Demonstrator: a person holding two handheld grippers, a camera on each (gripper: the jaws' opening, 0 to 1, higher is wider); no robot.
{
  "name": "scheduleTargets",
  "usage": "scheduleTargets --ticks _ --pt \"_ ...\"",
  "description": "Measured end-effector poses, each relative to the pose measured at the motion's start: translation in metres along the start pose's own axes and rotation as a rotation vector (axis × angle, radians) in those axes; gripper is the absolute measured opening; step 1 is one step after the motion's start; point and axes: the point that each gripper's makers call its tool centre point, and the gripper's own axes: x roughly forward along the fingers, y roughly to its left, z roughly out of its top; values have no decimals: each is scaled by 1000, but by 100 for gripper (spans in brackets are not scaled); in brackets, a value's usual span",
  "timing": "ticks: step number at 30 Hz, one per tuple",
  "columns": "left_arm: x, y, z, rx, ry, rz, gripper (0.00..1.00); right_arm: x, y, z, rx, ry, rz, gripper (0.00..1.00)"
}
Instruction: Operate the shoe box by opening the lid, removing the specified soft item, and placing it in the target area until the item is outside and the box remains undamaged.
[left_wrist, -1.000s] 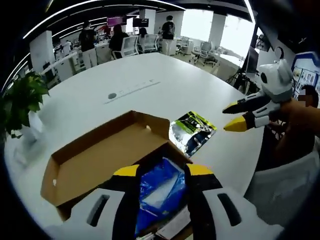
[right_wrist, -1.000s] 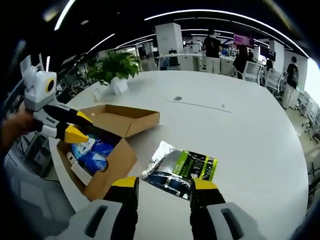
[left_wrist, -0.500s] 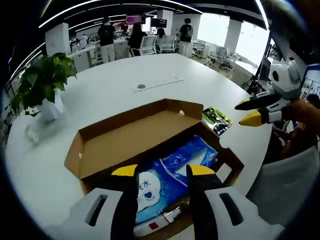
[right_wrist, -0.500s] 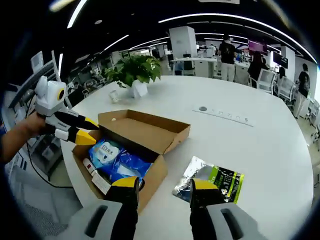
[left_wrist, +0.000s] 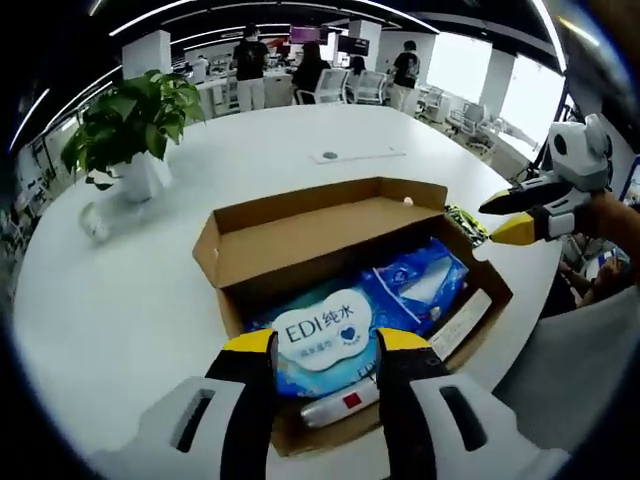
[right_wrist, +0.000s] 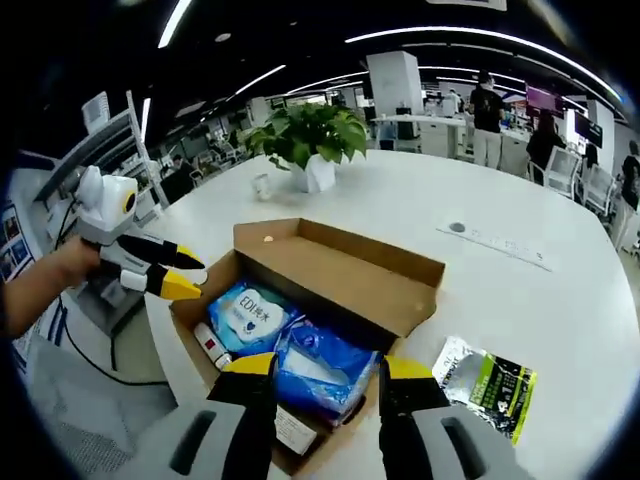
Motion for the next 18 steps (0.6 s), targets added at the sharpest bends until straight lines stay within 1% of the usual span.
scheduleTargets --ticks 8,14,18 --pt "-13 21 -24 -38 5 43 39 23 18 -1 -13 28 29 36" --pt "-17 32 -40 -67 9 60 38 42 27 -3 -24 44 42 34" --pt "-18 39 -51 -90 12 70 36 55 34 -4 -28 48 51 31"
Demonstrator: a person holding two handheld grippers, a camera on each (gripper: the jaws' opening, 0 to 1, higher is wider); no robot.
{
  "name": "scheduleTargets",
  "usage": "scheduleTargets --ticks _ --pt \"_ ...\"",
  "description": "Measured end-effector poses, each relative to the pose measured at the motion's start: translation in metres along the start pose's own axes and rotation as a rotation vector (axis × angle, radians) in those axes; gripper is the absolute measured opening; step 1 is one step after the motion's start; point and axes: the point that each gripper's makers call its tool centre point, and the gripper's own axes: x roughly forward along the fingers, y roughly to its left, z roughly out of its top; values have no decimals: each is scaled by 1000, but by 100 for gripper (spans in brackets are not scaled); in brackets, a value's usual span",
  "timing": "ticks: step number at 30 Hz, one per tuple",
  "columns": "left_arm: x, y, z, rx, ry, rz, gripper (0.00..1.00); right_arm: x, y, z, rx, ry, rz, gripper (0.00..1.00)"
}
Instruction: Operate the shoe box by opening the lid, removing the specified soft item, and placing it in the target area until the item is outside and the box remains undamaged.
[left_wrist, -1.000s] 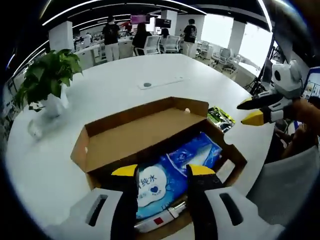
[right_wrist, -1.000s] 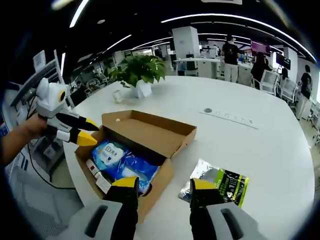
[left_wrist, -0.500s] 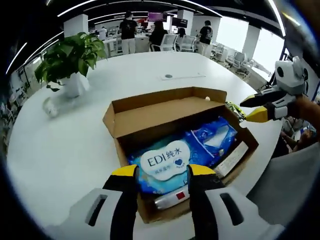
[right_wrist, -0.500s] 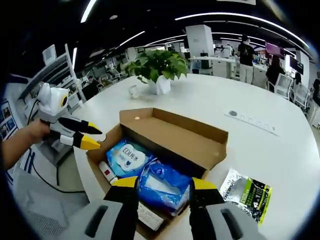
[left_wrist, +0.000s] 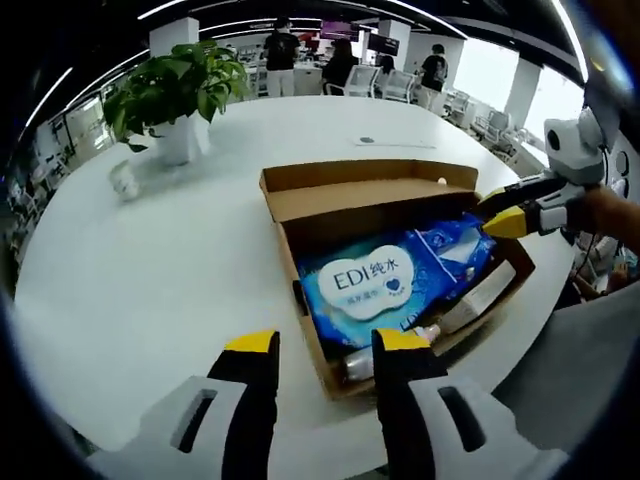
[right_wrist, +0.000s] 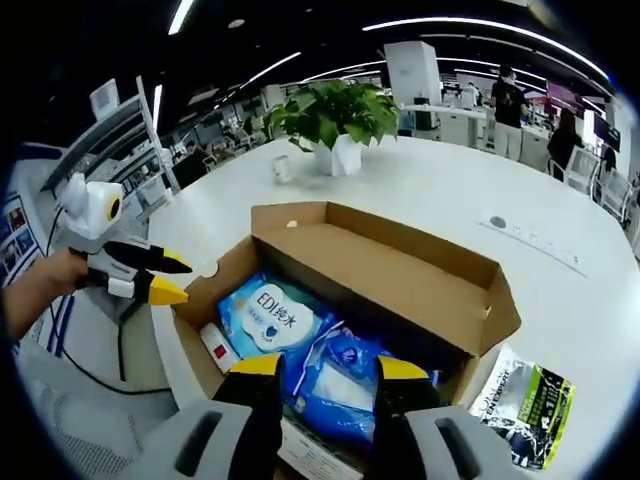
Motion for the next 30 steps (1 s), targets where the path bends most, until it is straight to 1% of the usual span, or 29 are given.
scheduleTargets --ticks 4,10,11,13,16,22,30 --pt "1 3 -9 -21 6 1 33 13 5 -3 -2 13 10 29" --pt "9 14 -15 -48 5 -5 26 34 13 -8 5 30 23 26" --pt "10 13 -16 -52 5 -8 25 36 14 -8 8 32 27 25" --pt "10 11 -17 -57 6 -11 24 41 17 -10 7 41 28 25" --pt "9 8 -19 -67 5 -13 20 48 17 -13 15 56 27 24" --pt "13 15 -20 -104 -7 -22 19 58 21 -16 25 75 36 21" --pt "17 10 -20 -132 -15 -45 9 73 22 -21 69 103 41 16"
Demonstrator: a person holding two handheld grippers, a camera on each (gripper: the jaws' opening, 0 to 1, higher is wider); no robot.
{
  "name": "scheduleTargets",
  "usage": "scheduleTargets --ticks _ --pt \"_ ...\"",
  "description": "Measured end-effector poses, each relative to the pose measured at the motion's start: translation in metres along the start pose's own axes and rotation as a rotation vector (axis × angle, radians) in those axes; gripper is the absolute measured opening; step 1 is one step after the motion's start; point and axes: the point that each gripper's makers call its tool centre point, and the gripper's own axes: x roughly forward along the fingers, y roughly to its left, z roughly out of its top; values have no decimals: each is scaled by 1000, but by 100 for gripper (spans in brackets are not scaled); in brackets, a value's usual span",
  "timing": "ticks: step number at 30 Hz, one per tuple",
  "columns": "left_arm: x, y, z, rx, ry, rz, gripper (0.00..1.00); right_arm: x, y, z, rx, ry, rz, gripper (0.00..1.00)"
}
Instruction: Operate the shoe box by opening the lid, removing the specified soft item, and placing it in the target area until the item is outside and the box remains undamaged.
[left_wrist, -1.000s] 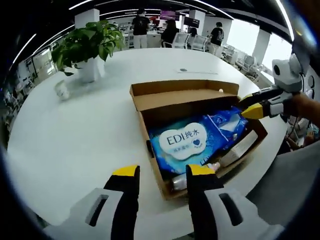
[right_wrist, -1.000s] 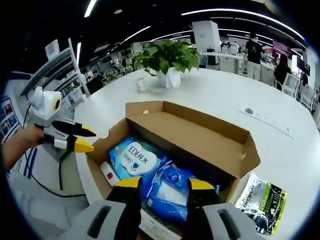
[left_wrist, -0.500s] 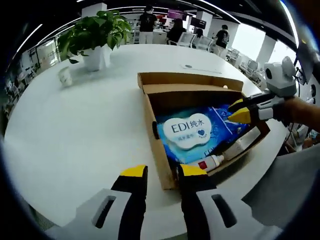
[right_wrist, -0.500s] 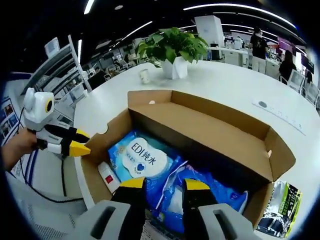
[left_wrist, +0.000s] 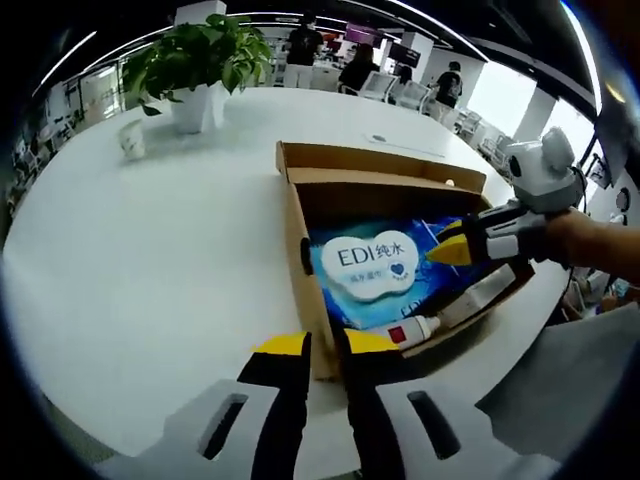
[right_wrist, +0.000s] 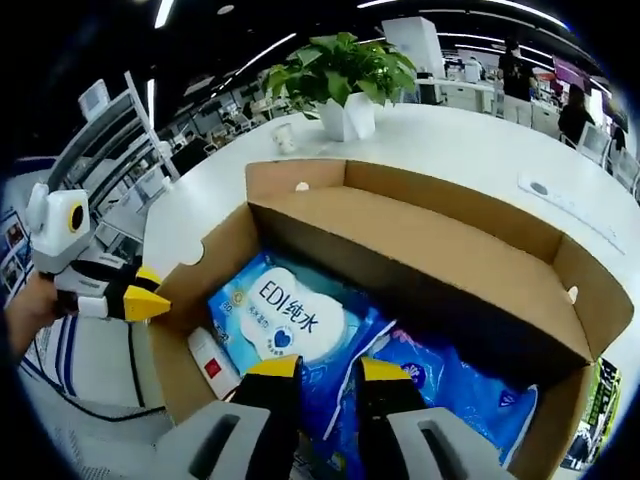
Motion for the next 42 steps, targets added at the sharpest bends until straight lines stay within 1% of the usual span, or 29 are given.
scheduleTargets --ticks 5,7,8,9,11,14,16,21,30,34,38,42 --pt "2 3 0 1 8 5 9 1 -1 1 26 1 -9 9" --pt "1 1 0 -4 9 6 9 -2 -4 0 24 2 -24 1" --pt "1 1 -1 -6 8 6 8 -4 -7 -1 6 8 -39 0" --pt "1 0 -1 -12 7 7 8 -5 -4 0 21 4 -25 0" --pt "0 0 -1 -13 6 11 8 -7 -3 0 15 2 -29 0" --pt "1 1 -1 -14 6 15 8 -10 -1 5 37 -11 -28 0" --pt "0 0 -1 -22 6 17 8 -12 1 9 26 -17 -26 0" --pt "-1 -3 -2 -31 8 23 7 -20 3 17 29 -33 -19 0" --pt "0 -2 -2 -33 5 32 7 -31 14 35 31 -74 -8 0" --pt "0 -1 -2 -28 7 33 7 -39 23 46 46 -102 9 0" --pt "0 -2 -2 -31 9 31 7 -45 32 58 39 -129 27 0" --pt "0 -3 -2 -34 10 29 7 -49 37 66 31 -142 33 0"
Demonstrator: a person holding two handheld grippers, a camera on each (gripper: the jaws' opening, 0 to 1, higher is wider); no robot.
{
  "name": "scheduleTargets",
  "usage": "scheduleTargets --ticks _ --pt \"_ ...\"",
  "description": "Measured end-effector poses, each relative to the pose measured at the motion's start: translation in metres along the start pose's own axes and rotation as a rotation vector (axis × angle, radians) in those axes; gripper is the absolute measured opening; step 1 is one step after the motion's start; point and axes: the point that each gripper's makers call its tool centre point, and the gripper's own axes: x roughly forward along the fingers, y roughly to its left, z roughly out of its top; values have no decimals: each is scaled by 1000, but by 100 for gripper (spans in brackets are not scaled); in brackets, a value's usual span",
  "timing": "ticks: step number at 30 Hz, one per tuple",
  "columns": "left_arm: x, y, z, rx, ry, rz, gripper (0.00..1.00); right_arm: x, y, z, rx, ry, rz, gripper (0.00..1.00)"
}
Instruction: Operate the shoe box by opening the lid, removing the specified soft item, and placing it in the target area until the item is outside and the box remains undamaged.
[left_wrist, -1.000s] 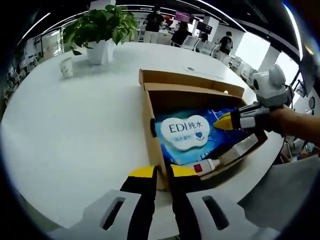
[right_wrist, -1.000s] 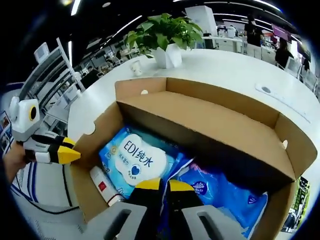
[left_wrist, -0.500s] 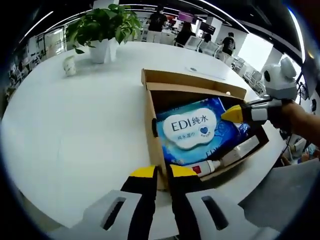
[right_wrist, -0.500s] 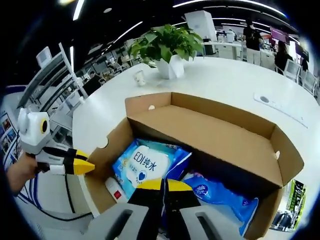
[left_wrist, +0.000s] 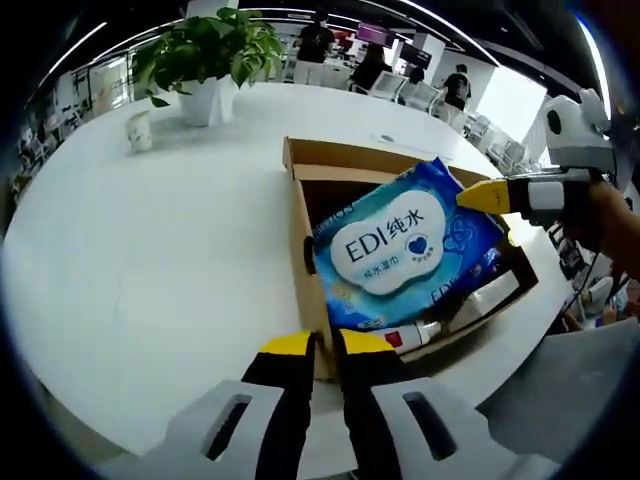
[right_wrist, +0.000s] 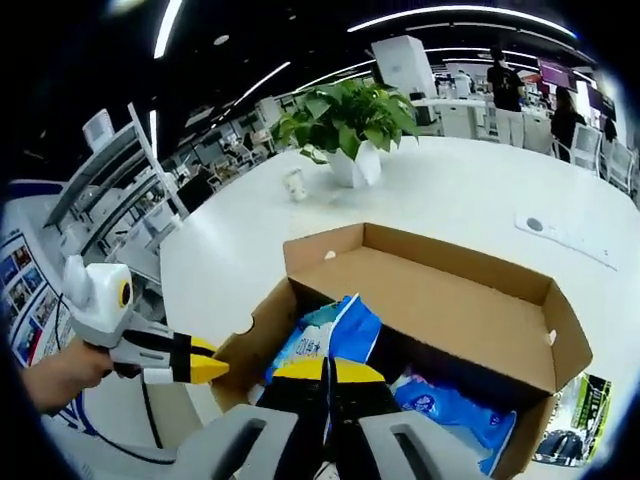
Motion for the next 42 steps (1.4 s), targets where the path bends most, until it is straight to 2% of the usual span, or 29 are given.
scheduleTargets --ticks 14,33,42 --pt "-1 -2 0 0 -3 0 7 -9 15 18 -22 -43 17 0" --pt "-2 -2 0 -20 -6 -1 7 -23 32 33 -33 -87 28 0" --pt "-2 -2 1 -34 -9 -7 7 -41 42 52 -35 -134 37 0"
